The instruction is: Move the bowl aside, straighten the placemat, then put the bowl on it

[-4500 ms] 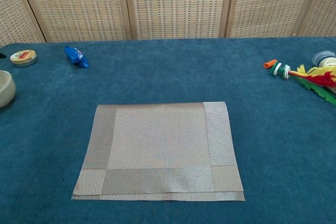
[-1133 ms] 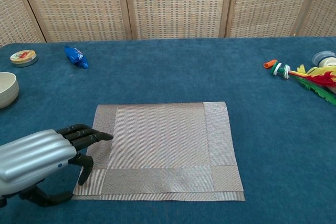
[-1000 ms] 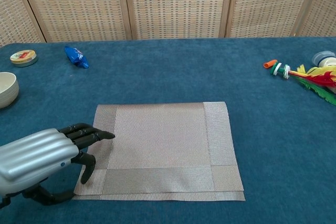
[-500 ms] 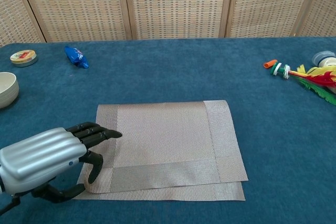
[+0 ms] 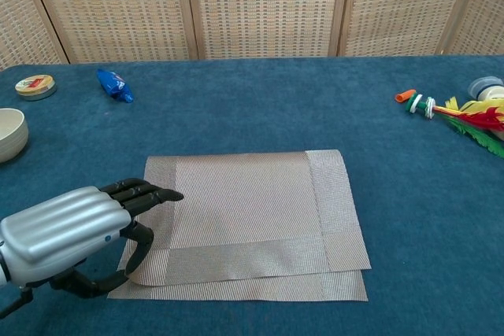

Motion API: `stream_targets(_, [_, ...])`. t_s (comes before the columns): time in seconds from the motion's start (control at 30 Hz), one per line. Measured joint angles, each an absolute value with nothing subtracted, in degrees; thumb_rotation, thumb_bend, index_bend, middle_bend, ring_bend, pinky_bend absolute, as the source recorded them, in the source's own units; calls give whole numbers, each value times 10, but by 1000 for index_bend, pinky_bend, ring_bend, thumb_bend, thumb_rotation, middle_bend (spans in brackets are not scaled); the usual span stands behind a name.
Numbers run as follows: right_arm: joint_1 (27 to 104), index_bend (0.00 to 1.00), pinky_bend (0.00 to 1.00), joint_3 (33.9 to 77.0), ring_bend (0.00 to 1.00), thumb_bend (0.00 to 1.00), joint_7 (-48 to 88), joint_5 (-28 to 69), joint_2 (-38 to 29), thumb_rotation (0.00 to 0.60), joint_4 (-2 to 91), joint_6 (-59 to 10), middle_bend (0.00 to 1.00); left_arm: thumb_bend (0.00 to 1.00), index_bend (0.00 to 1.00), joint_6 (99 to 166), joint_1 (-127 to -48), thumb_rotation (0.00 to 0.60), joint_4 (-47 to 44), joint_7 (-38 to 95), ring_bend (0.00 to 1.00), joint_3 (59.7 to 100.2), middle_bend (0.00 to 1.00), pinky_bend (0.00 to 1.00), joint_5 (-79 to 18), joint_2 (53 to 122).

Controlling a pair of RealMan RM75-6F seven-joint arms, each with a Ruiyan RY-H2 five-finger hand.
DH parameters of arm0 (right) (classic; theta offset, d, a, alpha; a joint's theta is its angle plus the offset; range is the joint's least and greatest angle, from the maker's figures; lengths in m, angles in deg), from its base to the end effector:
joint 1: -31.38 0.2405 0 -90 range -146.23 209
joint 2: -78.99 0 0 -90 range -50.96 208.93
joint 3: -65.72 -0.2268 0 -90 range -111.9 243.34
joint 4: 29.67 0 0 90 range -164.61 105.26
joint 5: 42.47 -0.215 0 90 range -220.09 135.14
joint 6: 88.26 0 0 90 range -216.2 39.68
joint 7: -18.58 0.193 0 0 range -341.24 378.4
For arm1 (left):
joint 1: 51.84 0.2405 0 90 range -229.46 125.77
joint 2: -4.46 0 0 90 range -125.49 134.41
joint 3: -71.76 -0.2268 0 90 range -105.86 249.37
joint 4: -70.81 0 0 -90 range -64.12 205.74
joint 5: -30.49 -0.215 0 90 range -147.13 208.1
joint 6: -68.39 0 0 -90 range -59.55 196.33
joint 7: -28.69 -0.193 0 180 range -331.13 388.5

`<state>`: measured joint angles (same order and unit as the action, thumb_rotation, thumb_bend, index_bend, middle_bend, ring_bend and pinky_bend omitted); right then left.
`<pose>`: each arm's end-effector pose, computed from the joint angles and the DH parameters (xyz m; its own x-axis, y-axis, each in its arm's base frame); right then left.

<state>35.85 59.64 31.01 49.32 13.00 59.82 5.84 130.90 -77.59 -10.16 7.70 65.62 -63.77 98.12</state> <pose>-0.2590 -0.2335 0.1669 0.1880 0.1813 0.9653 -0.9661 -0.1432 0.2150 -0.1574 0.2285 -0.0944 0.6309 0.2306 0.7408 0.6731 -0.6376 -0.3747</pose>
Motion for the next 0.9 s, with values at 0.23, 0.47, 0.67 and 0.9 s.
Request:
stream_targets(0.23, [359,173,0,597,0,89,311,494,130,600,597,58,0,545,666,1314,-787,600,-115,81,0,680,0,0,-633,973])
stream_targets(0.47, [359,173,0,595,0,88,311,490,129,600,595,56,0,554,675,1303,-820,600,-139,71,0,736,0,0,-609,956])
stream_targets(0.67, [361,173,0,590,0,88,313,475,126,600,585,48,0,554,686,1264,-869,600,-140,63,0,820,0,0,-538,952])
stream_targets(0.9, [366,173,0,584,0,89,311,454,120,600,569,32,0,553,701,1217,-937,600,-78,63,0,902,0,0,-454,963])
